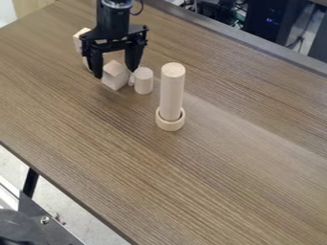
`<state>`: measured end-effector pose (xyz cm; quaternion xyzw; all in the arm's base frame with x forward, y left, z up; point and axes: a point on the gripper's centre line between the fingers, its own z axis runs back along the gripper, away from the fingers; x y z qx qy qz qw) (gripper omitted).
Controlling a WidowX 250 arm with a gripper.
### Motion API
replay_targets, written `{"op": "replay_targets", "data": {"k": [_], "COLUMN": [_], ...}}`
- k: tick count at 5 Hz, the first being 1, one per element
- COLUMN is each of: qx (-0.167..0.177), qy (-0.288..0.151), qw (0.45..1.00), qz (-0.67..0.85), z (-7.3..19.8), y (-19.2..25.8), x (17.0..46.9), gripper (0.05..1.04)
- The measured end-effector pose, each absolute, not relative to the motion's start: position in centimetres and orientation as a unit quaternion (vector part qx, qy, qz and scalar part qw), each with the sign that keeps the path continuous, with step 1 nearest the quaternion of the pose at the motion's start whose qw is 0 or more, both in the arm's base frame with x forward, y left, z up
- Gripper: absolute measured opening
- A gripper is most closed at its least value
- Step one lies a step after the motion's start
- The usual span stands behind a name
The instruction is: Put cube on top of tower
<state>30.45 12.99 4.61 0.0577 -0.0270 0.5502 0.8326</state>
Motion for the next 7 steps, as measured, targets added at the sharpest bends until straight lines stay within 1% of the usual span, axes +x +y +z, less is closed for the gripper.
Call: {"op": "replay_targets", "data": {"k": [1, 2, 3, 4, 5, 6, 7], "qx": [0.059, 0.068, 0.075, 0.073, 0.059, 0.028, 0.006], "qy": [-0.031, -0.032, -0.038, -0.035, -0.052, -0.07, -0.082], "qw": [0.83, 0.833, 0.849, 0.867, 0.877, 0.876, 0.875], "qz": [0.554, 0.548, 0.521, 0.491, 0.474, 0.476, 0.476], "z": [4.4, 4.0, 3.9, 4.0, 6.6, 10.0, 12.2], "y": [13.1, 13.2, 13.1, 12.9, 12.7, 12.4, 12.6], "x": [30.5, 30.3, 30.2, 30.0, 30.6, 32.0, 32.8], "gripper": [0.965, 0.689, 0.543, 0.543, 0.543, 0.543, 0.543]}}
